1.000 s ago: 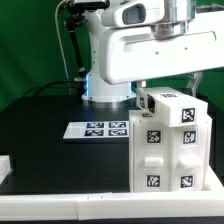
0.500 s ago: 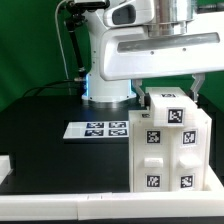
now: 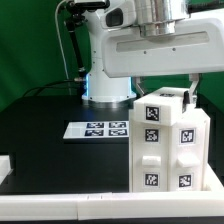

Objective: Assemble cabinet

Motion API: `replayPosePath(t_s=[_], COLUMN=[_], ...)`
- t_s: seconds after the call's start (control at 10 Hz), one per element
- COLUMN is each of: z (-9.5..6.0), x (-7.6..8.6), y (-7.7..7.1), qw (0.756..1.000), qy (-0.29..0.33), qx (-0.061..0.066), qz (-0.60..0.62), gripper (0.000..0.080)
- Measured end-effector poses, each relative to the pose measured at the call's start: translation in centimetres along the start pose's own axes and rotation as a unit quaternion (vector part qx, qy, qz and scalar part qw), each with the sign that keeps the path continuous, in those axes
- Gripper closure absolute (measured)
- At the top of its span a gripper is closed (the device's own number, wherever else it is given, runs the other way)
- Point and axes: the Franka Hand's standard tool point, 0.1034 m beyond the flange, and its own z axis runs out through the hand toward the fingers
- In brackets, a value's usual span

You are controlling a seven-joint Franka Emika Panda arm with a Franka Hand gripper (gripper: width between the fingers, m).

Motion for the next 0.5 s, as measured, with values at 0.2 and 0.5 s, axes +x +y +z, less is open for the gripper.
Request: replayPosePath(t_s=[0.2, 0.5], z=[0.01, 0.02], x=[0.09, 0.07], y=[0.0, -0.16], qw=[0.998, 0.985], qy=[-0.002, -0.005], qx=[0.005, 0.011], qz=[0.058, 0.171], gripper=[0.0241, 0.0241])
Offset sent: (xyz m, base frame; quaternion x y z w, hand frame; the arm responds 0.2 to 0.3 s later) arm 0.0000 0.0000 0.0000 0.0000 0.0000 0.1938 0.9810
